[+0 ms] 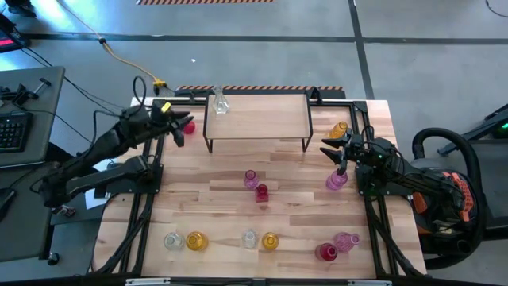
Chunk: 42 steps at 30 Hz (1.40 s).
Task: Sort vases onto shelf
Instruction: Put the top left purple vase on the shelf
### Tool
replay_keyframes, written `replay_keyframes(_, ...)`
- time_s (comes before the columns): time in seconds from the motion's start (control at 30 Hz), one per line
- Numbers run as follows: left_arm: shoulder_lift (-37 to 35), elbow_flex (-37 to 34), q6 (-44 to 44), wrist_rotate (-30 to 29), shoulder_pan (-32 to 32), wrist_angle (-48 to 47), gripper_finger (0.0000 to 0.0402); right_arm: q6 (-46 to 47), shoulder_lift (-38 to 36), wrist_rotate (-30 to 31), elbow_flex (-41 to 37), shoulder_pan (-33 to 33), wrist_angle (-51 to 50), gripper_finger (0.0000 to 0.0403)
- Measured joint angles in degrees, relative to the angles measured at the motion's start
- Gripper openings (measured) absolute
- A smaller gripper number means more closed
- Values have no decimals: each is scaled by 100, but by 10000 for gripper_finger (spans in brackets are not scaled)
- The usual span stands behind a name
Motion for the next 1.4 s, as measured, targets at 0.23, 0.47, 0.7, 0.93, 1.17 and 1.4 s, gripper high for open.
replay_keyframes(0.23, -1124, -1410, -65, 8, -36, 1473, 101, -2, 0, 7, 0, 0, 0, 161)
replay_keyframes(0.47, -1852, -2286, -59, 9, -34, 2331, 101, -2, 2, 26, 0, 0, 0, 161)
replay_keyframes(0.7, -1888, -2336, -100, 8, -34, 1995, 101, -2, 0, 22, -2, 0, 0, 161)
replay_keyframes(0.93, -1885, -2336, -253, 10, -34, 1949, 101, -2, 0, 21, -1, 0, 0, 161)
replay_keyframes(1.17, -1885, -2336, -253, -5, -34, 1782, 101, -2, 0, 19, -2, 0, 0, 161)
replay_keyframes(1.4, -1883, -2336, -251, -93, -32, 1597, 101, 88, 0, 152, -2, 0, 2, 161)
